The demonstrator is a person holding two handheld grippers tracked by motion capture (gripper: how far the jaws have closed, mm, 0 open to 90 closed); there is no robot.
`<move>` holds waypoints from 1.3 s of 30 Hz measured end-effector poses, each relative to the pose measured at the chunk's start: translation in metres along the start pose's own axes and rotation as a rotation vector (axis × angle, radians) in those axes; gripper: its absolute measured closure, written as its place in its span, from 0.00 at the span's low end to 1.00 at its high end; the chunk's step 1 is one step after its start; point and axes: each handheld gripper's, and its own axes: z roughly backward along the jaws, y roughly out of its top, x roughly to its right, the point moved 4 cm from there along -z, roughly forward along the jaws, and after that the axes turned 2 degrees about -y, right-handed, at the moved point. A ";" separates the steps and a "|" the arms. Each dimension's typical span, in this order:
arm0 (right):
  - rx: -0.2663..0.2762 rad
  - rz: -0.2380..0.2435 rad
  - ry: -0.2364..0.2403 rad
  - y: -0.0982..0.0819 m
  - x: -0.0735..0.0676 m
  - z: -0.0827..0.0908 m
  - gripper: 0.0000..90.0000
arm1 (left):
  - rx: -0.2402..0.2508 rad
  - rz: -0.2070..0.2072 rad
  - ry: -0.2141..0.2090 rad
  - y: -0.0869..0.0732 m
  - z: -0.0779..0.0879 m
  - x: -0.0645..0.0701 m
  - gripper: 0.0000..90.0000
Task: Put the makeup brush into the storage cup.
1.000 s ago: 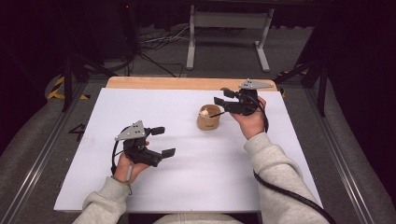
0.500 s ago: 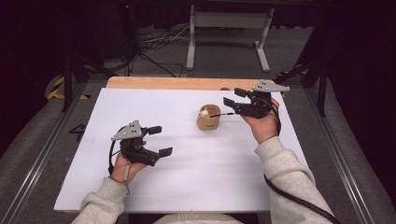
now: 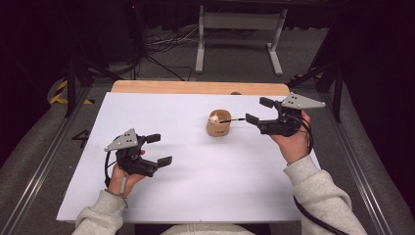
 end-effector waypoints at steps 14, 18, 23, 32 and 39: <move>0.044 0.069 0.041 -0.020 -0.018 0.029 0.00 | 0.042 0.002 -0.011 -0.001 0.011 -0.002 0.04; 0.045 0.066 0.050 -0.025 -0.022 0.031 0.00 | 0.043 -0.005 -0.006 -0.002 0.014 -0.002 0.04; 0.042 0.102 0.069 -0.036 -0.028 0.033 0.00 | 0.047 0.000 0.014 -0.007 0.020 -0.004 0.04; 0.030 0.117 0.066 -0.056 -0.035 0.034 0.00 | 0.061 -0.005 0.047 -0.011 0.028 0.000 0.04; 0.025 0.126 0.064 -0.069 -0.039 0.034 0.00 | 0.072 -0.003 0.046 -0.014 0.032 0.001 0.04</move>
